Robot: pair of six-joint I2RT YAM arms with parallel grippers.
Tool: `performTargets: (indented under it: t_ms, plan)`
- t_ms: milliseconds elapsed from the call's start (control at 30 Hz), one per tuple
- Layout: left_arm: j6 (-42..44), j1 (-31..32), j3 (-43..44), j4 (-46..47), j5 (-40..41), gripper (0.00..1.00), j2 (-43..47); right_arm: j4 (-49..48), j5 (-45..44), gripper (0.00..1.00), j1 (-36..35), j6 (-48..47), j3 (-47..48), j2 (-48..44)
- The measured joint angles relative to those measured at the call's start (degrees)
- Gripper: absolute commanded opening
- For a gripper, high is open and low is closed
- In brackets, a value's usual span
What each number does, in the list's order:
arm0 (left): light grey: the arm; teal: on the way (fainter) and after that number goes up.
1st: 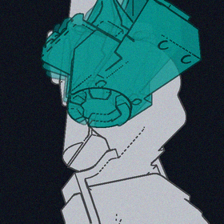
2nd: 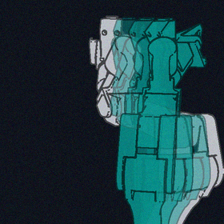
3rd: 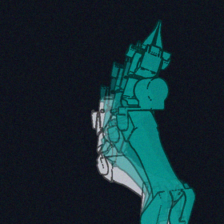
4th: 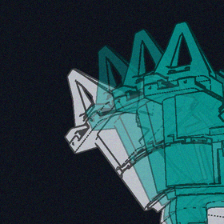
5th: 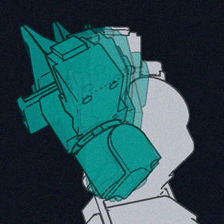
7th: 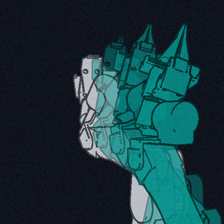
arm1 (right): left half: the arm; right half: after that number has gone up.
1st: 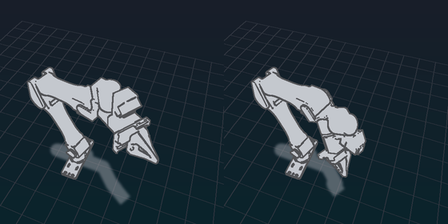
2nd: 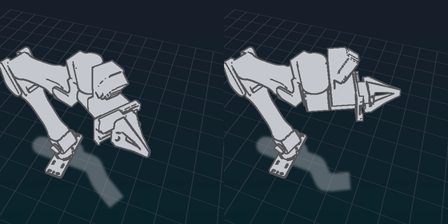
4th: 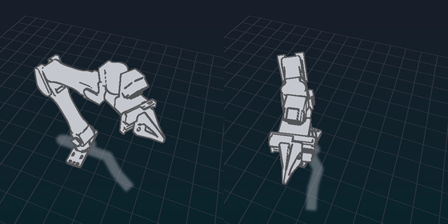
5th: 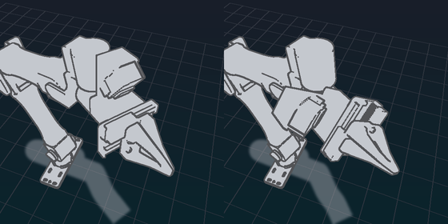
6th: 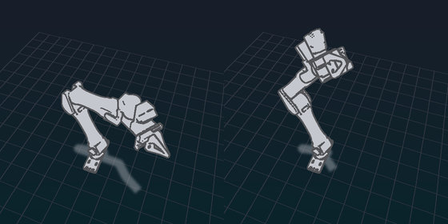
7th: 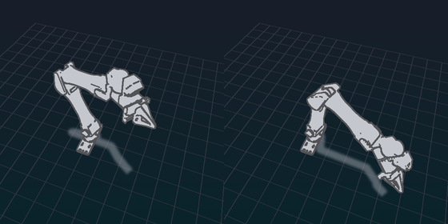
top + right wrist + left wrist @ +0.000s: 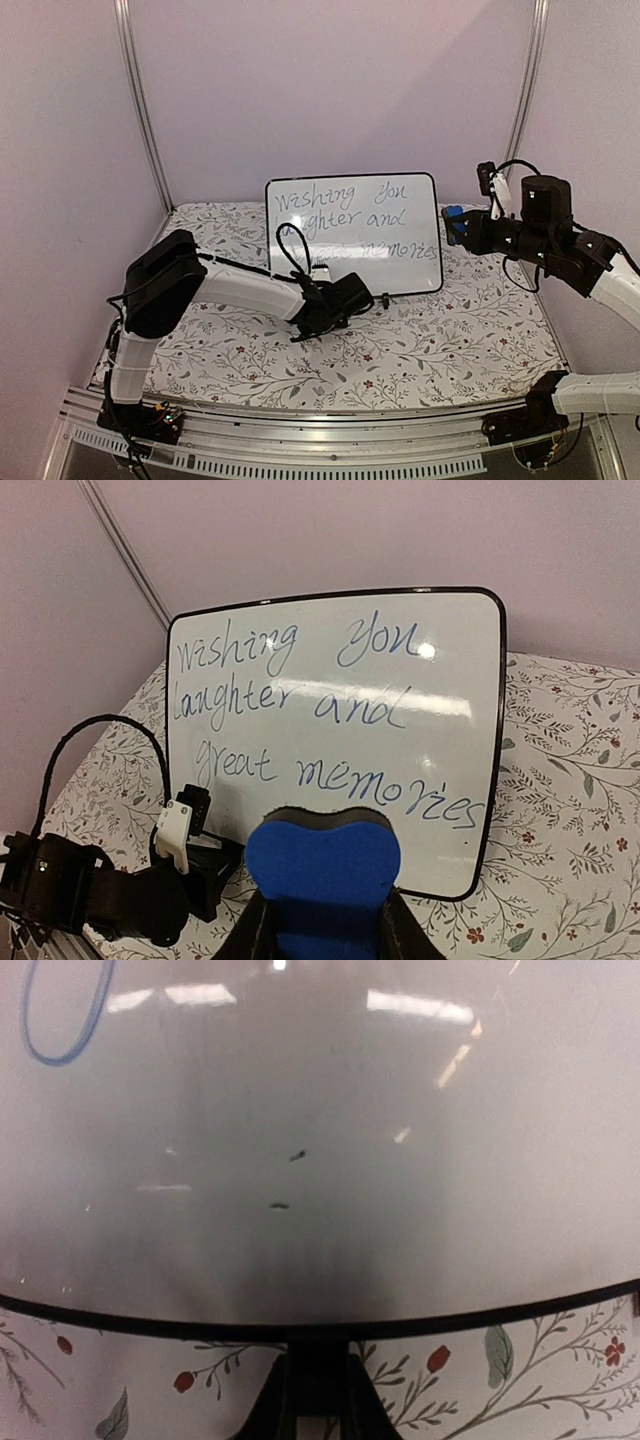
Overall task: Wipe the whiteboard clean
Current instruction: Move the whiteboard to the center of the board.
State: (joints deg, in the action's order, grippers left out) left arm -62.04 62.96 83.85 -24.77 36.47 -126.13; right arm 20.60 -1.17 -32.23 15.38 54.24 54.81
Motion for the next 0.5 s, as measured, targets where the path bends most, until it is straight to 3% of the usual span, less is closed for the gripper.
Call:
performTargets:
  t_ms: [500]
  plan:
    - [1.2,0.0,0.3,-0.2,-0.2,0.0,-0.2,0.2,2.1,0.17,0.0,0.8,-2.6,0.5]
